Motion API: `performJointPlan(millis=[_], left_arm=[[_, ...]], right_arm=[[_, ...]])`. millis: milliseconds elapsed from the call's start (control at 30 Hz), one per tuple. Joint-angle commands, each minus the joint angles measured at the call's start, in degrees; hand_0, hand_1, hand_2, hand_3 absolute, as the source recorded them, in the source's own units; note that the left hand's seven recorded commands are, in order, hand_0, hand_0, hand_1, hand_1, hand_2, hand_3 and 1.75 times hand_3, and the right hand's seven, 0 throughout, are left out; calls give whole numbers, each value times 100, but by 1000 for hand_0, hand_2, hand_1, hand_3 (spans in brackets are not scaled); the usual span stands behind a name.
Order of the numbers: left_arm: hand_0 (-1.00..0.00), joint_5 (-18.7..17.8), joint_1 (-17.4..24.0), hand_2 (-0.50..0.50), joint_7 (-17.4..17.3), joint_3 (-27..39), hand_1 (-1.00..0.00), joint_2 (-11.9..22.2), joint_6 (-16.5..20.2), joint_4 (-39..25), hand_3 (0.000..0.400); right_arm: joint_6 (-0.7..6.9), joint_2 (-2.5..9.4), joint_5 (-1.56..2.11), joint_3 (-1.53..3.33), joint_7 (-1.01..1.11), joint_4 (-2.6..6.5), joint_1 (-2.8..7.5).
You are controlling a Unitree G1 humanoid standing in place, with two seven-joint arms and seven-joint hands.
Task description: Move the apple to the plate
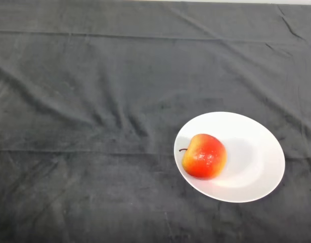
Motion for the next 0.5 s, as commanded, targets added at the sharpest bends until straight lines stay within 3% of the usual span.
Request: performJointPlan(millis=[33,500], left_arm=[[0,96,74,0,49,0,0,262,52,162,0],[0,257,70,0,83,22,0,241,71,136,0]], right_arm=[[34,275,-130,148,52,221,431],[36,275,-128,148,53,216,433]])
